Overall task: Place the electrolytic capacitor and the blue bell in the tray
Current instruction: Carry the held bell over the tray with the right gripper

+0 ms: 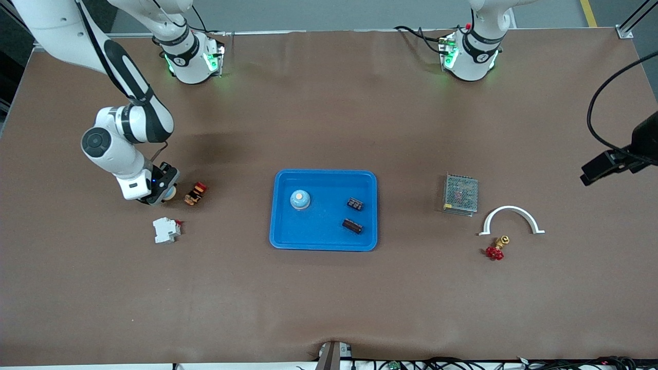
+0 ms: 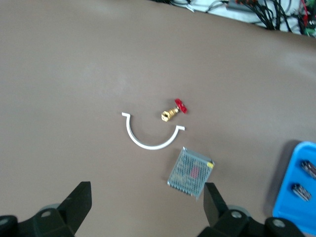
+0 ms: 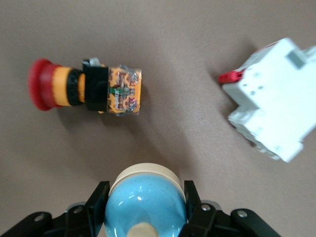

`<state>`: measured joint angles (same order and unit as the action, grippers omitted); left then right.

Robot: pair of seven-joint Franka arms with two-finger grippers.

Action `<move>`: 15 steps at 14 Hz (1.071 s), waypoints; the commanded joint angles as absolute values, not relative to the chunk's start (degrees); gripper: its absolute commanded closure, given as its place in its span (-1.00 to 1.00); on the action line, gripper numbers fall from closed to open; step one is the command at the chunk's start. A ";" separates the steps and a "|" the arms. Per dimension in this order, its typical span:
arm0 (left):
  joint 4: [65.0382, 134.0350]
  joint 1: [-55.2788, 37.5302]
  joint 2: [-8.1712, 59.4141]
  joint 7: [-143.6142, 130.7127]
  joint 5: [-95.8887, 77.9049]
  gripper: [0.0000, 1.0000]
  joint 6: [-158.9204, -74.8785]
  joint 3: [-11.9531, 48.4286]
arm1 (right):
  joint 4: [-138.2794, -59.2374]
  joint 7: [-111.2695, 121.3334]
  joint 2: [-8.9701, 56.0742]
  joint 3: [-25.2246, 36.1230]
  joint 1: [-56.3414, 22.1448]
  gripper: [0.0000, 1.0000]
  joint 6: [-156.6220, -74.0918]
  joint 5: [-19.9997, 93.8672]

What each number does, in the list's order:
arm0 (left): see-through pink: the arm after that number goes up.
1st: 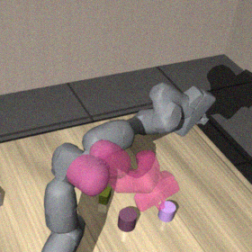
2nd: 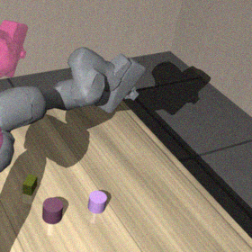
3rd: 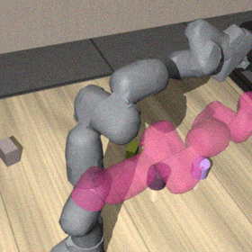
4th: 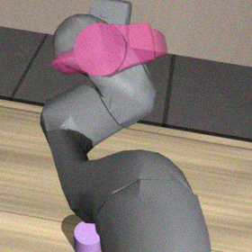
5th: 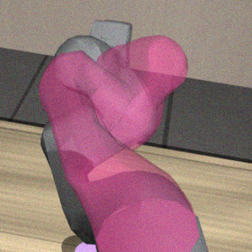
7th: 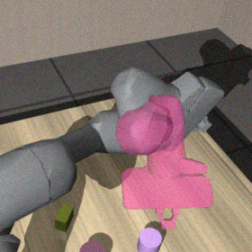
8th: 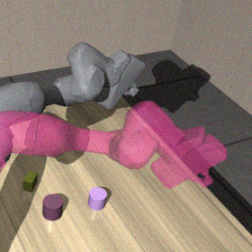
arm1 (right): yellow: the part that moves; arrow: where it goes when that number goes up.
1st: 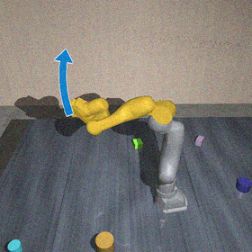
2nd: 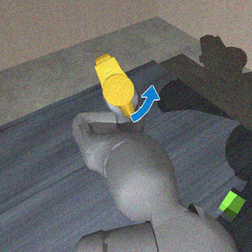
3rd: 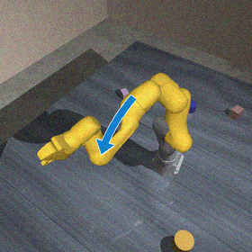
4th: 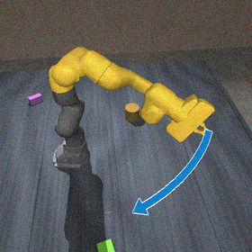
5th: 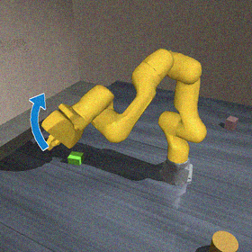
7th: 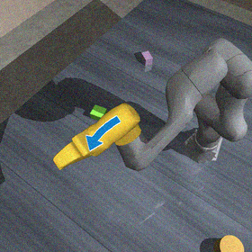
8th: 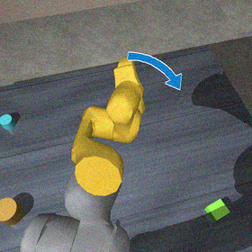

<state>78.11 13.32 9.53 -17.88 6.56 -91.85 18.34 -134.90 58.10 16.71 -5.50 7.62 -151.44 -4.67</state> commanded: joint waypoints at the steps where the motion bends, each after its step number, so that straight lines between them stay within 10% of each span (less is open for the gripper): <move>1: 86.63 12.14 2.04 -15.91 4.31 -1.00 -91.84 15.83 | -131.24 58.98 10.91 -6.33 5.90 0.35 -139.27 2.61; 7: 92.72 -1.50 -4.04 -14.42 3.00 -1.00 -90.18 0.70 | -107.61 38.63 10.98 -6.15 -0.51 0.35 -107.44 7.47; 15: 92.11 0.62 -4.48 -3.87 0.97 -1.00 -86.84 0.35 | -96.16 -3.03 17.38 -6.15 -23.09 0.35 -113.27 6.77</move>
